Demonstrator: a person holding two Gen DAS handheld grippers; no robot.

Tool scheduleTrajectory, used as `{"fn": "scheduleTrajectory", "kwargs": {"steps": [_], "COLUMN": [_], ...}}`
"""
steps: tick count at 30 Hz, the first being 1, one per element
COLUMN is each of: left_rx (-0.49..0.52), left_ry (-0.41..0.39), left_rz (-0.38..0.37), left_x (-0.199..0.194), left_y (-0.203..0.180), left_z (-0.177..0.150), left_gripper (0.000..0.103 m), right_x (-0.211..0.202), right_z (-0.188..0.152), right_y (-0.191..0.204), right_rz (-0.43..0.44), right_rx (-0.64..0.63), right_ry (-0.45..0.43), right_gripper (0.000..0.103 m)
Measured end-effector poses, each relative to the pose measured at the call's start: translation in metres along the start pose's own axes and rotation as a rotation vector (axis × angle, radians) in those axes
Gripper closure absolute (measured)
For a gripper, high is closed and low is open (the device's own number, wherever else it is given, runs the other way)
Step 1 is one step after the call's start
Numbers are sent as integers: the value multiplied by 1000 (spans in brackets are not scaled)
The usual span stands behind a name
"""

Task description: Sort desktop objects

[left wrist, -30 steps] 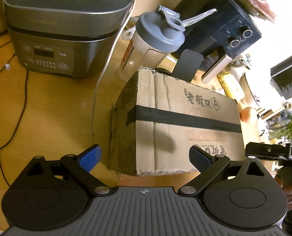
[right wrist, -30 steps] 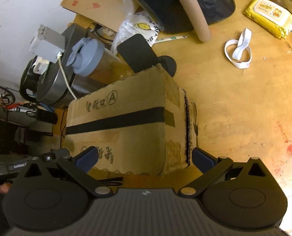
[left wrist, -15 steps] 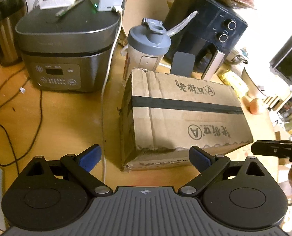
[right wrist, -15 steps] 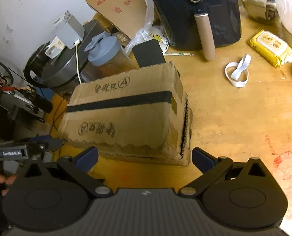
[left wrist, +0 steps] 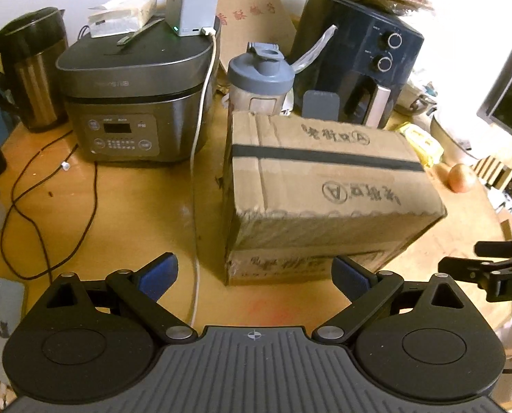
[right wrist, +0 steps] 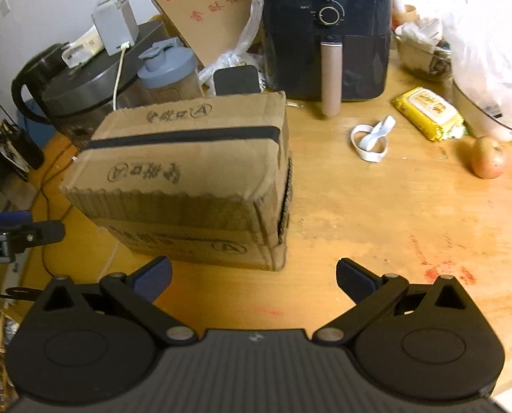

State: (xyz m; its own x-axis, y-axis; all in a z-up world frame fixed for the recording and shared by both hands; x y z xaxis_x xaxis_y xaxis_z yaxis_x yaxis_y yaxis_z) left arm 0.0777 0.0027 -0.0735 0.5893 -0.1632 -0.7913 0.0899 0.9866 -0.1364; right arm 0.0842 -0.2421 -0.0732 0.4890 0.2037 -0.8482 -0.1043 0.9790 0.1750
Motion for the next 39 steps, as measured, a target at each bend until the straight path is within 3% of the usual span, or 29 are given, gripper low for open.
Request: {"fn": "scheduleTrajectory", "kwargs": {"steps": [11,39], "left_rx": [42,-27], "left_ry": [-20,-67], "left_rz": [103,86], "left_x": [-21,-47], "left_y": [-6,-22], "left_z": [-26,-51], "left_gripper": [4,5], "right_x": [-17,-36], "right_z": [-28,-53], "right_y": [9,8], "right_rz": [-57,-113], "right_rx": [-54,-17], "right_ry": [-29,-70], "right_gripper": [0,0]}}
Point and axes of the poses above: each gripper's, at about its wrist camera, not at the fingertips, and x roughly the way its jaws point, y to its left, z to its top, the point moved 7 cm from there along x, roughly the way its jaws point, and after that the axes turned 1 degree about -y, right-handed, at the moved point
